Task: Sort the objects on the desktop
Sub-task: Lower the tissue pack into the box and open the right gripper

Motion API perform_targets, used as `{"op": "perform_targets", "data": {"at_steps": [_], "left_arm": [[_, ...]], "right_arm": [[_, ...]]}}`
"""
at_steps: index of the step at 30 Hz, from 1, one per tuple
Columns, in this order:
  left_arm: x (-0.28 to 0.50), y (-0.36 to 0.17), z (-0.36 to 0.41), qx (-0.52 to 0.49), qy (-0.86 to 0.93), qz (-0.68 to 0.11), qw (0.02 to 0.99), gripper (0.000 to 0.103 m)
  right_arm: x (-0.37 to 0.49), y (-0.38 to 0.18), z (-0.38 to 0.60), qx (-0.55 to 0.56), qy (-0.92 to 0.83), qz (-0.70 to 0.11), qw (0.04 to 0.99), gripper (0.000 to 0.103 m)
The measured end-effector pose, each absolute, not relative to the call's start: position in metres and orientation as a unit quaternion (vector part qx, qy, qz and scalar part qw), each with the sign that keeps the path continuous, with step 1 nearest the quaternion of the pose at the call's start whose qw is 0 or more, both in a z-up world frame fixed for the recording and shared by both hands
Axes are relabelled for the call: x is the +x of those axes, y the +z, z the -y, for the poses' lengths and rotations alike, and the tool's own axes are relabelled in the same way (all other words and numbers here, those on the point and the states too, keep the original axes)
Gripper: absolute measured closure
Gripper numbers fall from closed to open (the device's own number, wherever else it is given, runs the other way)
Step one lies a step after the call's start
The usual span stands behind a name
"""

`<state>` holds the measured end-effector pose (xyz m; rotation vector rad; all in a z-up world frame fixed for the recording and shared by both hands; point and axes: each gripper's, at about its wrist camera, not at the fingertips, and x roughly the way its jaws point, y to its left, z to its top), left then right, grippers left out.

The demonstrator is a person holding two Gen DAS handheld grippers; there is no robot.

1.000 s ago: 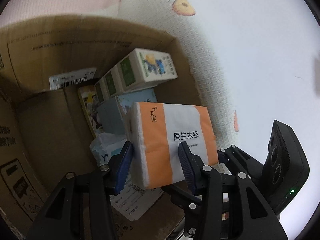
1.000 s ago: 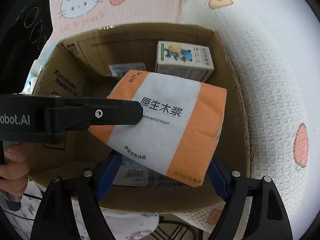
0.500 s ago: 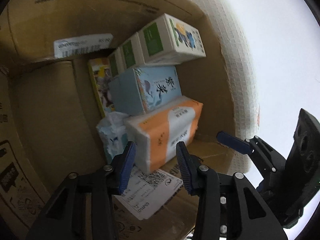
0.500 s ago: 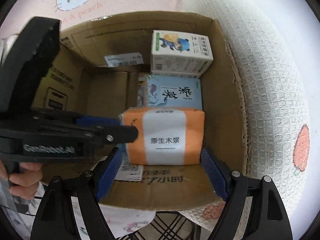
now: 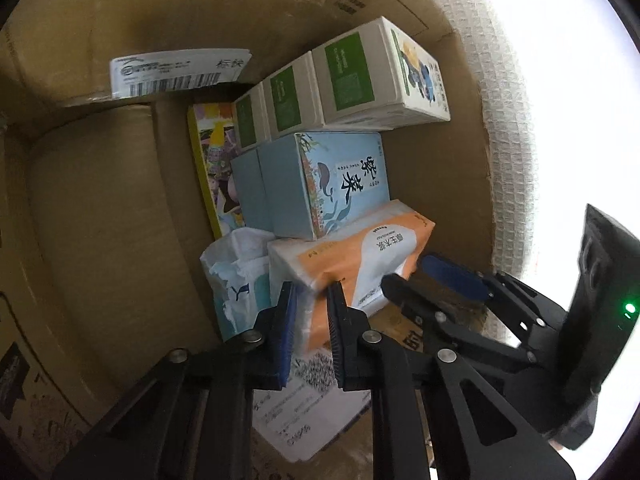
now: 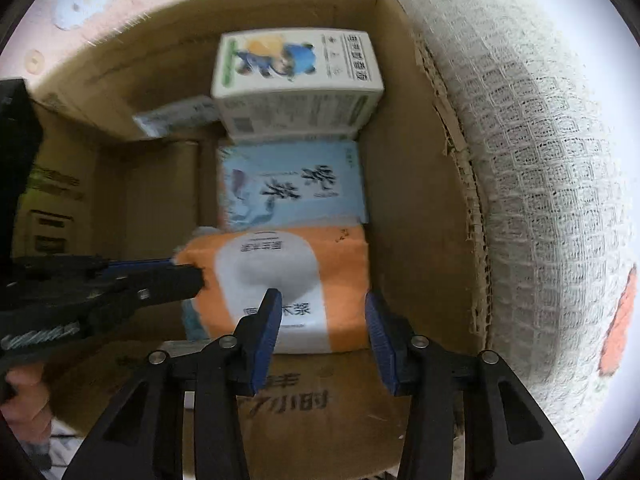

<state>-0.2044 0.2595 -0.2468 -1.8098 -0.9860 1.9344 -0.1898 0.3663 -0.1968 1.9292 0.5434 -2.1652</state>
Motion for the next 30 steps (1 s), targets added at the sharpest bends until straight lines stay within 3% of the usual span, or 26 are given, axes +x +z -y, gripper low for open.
{"op": "perform_targets", "data": {"at_steps": [10,18,20,22,25,27,30], "left_arm": [[-0.213,-0.279,-0.26,-0.662,0.636,0.37,0.146,0.085],[-0.211,-0.263,-0.253,-0.642,0.681,0.335,0.113,0.085],[-0.21,-0.258,-0.253,-0.637,0.69,0.324,0.116,0.08],[-0.209,-0.253,-0.251,-0.633,0.699,0.313,0.115,0.065],[-0.207,-0.24,-0.246,-0.614,0.716,0.308,0.119,0.052],[-0.207,-0.229,-0.242,-0.599,0.734,0.295,0.123,0.047],[-0.205,-0.209,-0.235,-0.582,0.763,0.259,0.111,0.046]], "right_arm": [[-0.204,-0.229,-0.358,0.678,-0.705,-0.179,0.106,0.063],[-0.215,-0.24,-0.356,0.692,-0.689,-0.183,0.109,0.063],[-0.216,-0.24,-0.357,0.691,-0.691,-0.182,0.108,0.063],[-0.216,-0.238,-0.358,0.688,-0.695,-0.181,0.108,0.062],[-0.212,-0.231,-0.36,0.676,-0.706,-0.18,0.108,0.062],[-0.21,-0.224,-0.363,0.68,-0.708,-0.16,0.106,0.062],[-0.205,-0.205,-0.362,0.666,-0.728,-0.134,0.096,0.062]]}}
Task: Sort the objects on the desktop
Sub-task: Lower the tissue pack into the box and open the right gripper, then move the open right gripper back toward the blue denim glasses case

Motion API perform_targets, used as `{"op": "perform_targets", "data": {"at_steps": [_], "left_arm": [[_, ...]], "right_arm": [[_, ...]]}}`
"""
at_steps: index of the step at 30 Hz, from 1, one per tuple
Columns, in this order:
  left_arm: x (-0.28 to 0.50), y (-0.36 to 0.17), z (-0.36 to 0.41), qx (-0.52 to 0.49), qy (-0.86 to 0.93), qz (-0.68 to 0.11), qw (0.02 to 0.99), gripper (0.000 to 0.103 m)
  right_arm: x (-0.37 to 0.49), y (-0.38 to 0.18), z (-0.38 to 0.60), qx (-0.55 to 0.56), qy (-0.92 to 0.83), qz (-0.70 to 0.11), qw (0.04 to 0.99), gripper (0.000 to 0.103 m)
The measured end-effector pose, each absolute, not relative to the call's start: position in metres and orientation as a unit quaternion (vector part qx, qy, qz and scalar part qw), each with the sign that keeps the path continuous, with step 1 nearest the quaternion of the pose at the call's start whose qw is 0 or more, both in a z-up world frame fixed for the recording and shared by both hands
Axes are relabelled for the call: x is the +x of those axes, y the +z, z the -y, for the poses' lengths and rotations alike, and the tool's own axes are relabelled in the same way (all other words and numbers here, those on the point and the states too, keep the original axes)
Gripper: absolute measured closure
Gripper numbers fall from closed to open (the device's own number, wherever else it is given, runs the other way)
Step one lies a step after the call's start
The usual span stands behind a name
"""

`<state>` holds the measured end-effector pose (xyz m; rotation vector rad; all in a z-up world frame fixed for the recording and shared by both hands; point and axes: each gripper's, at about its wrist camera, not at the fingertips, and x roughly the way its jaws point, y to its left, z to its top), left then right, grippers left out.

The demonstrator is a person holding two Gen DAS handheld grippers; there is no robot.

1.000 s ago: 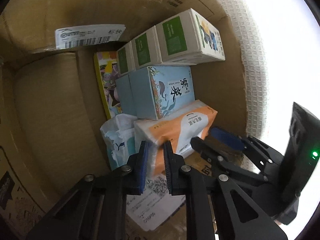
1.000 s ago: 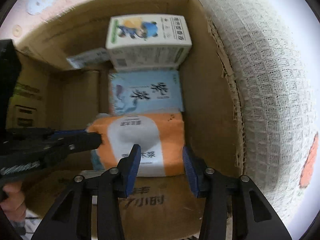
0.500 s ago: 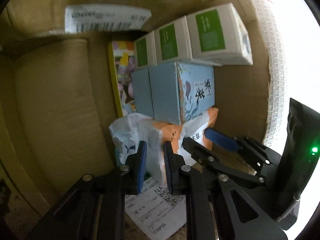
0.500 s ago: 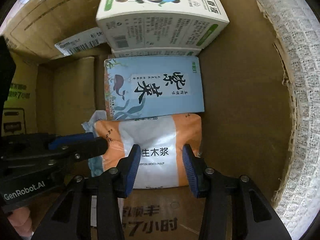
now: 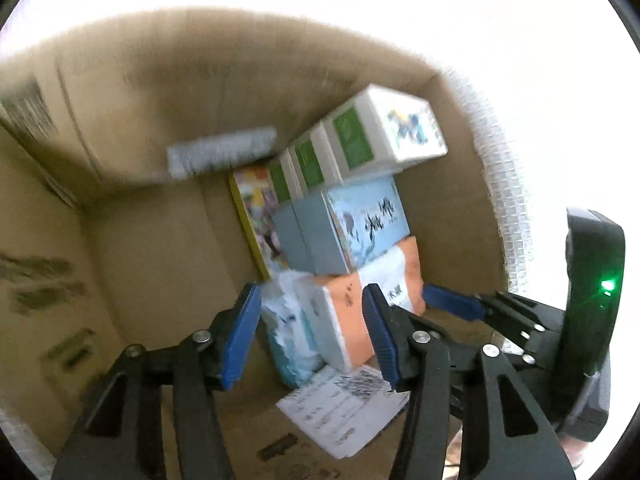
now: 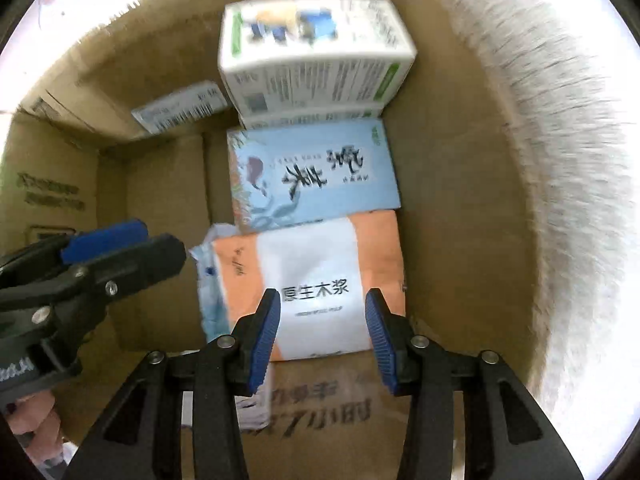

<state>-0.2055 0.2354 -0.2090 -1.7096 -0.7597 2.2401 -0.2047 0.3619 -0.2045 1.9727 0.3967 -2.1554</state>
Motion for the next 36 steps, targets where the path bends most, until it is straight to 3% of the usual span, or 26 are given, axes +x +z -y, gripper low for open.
{"op": "perform_targets", "data": {"at_steps": [5,10,15,18,24,29,36], "left_arm": [[-0.196,-0.161,-0.224,-0.528,0.804,0.224,0.154,0.046],[-0.15,-0.125,-0.212,-0.46,0.862,0.146,0.157,0.046],[-0.123,-0.11,-0.18,-0.455,0.853,0.175,0.184,0.046],[-0.111,-0.105,-0.158,-0.458,0.852,0.183,0.171,0.046],[-0.091,-0.102,-0.127,-0.46,0.88,0.079,0.092,0.046],[-0.07,-0.109,-0.082,-0.476,0.857,0.171,0.101,0.046],[-0.054,-0.115,-0.05,-0.478,0.856,0.186,0.073,0.045]], "right_arm": [[-0.189,-0.179,-0.343,0.635,-0.758,-0.123,0.088,0.053],[-0.169,-0.152,-0.318,0.578,-0.804,-0.119,0.075,0.051],[-0.141,-0.145,-0.279,0.554,-0.824,-0.089,0.078,0.043],[-0.126,-0.147,-0.254,0.55,-0.828,-0.103,0.042,0.043],[-0.082,-0.14,-0.217,0.527,-0.846,-0.047,0.063,0.043],[-0.067,-0.125,-0.194,0.517,-0.855,-0.047,0.017,0.042],[-0.047,-0.094,-0.171,0.485,-0.87,-0.089,-0.02,0.038]]}}
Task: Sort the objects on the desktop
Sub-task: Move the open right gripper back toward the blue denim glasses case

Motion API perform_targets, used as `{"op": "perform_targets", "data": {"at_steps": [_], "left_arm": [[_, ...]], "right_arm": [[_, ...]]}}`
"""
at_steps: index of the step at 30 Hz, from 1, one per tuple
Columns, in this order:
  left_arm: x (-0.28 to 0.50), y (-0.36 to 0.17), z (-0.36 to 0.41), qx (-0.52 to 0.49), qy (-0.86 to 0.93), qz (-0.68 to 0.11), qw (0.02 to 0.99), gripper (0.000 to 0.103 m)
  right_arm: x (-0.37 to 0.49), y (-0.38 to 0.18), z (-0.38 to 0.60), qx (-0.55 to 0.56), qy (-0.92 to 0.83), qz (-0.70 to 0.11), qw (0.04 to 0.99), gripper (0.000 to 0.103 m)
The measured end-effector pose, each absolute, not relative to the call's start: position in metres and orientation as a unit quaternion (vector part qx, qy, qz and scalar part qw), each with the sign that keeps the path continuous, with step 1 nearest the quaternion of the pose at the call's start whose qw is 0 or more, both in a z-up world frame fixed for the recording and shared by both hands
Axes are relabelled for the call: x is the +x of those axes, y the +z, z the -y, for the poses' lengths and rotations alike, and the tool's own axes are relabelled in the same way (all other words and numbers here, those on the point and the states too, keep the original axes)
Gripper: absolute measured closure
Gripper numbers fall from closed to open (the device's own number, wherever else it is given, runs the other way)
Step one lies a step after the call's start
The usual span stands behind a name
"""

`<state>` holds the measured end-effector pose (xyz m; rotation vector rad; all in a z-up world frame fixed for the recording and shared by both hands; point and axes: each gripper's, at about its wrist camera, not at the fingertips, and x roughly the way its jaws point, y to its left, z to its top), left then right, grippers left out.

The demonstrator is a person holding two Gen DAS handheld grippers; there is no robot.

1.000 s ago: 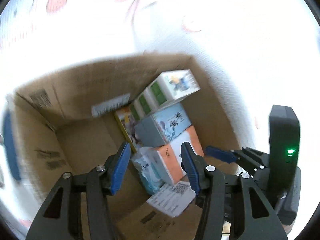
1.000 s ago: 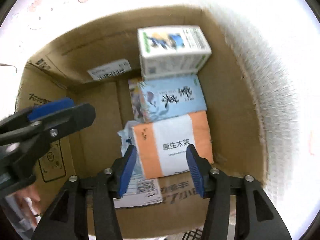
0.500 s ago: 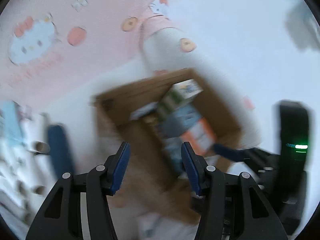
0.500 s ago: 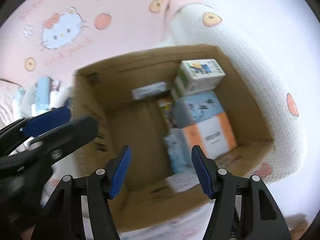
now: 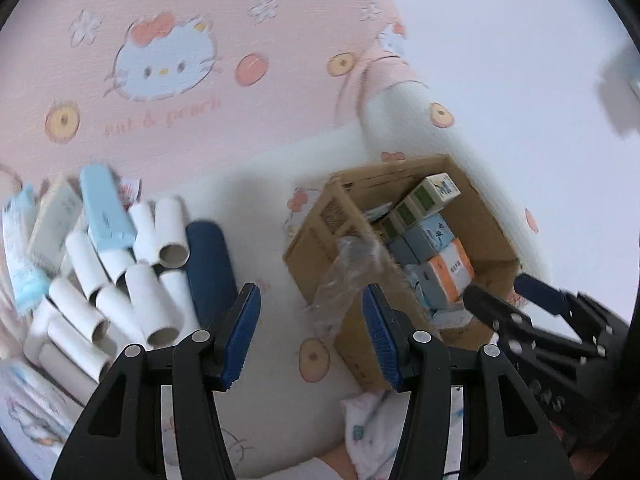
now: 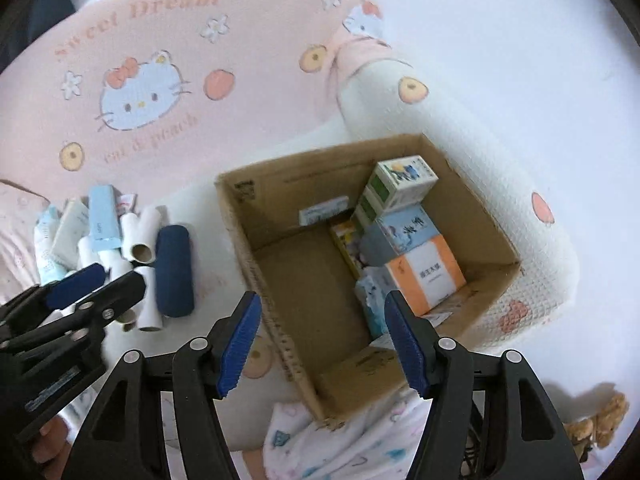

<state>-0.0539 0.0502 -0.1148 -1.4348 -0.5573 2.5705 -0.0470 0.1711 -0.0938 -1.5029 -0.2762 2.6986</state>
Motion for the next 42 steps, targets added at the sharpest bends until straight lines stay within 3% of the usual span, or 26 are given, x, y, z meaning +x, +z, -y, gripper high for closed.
{"op": "perform_targets", "data": {"at_steps": [6,12,22,29,37,42], "left_arm": [[-0.043,-0.126,-0.006,-0.485,0.837,0.25,0.043,0.046],[-0.027,-0.146,0.067,-0.493,0.811,0.31,-0.051,0.045],[-0.005,-0.164,0.144,-0.47,0.799,0.359,-0.111,0.045],[-0.023,-0.192,0.161,-0.455,0.794,0.397,-0.067,0.046],[-0.055,-0.228,0.134,-0.446,0.784,0.429,0.052,0.046],[-0.069,-0.252,0.119,-0.457,0.775,0.43,0.073,0.046]], "right_arm": [[-0.045,-0.109,-0.147,-0.491,0.864,0.111,0.007,0.037],[-0.05,-0.133,-0.101,-0.495,0.852,0.168,-0.023,0.037],[-0.033,-0.176,-0.01,-0.469,0.827,0.27,-0.152,0.037],[-0.02,-0.177,0.011,-0.35,0.864,0.299,-0.203,0.036],[-0.025,-0.216,0.006,-0.341,0.873,0.288,-0.195,0.033],[-0.028,-0.245,-0.011,-0.365,0.876,0.264,-0.173,0.033]]}}
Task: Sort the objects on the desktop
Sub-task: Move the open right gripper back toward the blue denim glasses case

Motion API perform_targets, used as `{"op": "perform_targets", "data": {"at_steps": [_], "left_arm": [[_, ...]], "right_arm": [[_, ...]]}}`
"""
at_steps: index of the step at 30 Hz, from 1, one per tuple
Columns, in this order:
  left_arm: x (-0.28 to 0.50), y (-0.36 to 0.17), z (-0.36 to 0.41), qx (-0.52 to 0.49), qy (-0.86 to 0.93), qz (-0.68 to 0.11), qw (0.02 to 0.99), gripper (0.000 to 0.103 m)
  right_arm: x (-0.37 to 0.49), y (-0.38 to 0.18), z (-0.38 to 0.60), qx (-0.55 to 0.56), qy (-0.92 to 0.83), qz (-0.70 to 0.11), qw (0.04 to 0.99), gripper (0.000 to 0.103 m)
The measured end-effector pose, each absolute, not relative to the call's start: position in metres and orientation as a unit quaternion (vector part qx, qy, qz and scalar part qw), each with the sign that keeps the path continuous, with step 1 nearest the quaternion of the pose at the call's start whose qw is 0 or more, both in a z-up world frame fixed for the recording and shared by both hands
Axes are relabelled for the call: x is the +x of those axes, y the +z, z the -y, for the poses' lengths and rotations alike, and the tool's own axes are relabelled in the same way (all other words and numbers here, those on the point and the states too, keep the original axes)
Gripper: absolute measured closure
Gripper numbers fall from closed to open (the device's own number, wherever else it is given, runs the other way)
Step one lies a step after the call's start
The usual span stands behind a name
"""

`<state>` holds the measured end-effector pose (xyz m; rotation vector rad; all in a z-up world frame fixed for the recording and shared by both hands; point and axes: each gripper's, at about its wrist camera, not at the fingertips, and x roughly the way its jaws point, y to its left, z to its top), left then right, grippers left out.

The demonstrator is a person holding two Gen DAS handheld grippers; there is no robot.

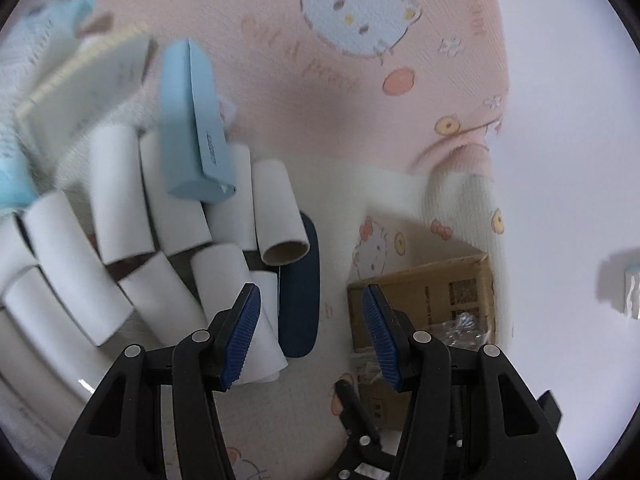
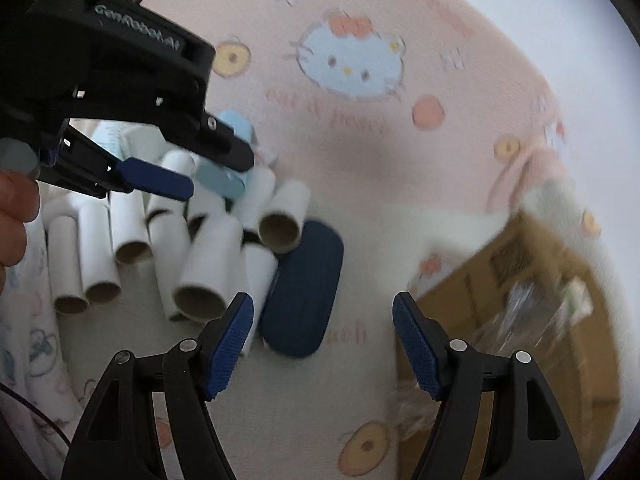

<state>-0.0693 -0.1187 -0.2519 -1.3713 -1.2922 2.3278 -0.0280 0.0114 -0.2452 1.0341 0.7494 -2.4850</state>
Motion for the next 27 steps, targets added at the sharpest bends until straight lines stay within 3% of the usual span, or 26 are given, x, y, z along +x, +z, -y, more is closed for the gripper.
{"op": "perform_targets", "data": {"at_steps": [11,17,23,27], "left_arm": [[-0.101,-0.272,0.064,-0.501,0.753,0.404,0.135,0.046],[-0.109,-0.282,0.051,-0.521,0.763,0.37,0.097,0.047],[-0.107,-0.273,0.051,-0.48,0.76,0.41,0.155,0.054],[-0.107,-0.279,0.055,-0.482,0.761,0.413,0.135,0.063]], "right_arm": [[-0.054,-0.283,-0.047,0.46,-0.862,-0.132,0.169,0.033],[-0.064,-0.294,-0.055,0.476,-0.857,-0.088,0.176,0.033],[-0.075,-0.304,-0.068,0.484,-0.852,-0.011,0.197,0.033],[-0.08,-0.312,-0.065,0.482,-0.853,-0.023,0.199,0.033]]}}
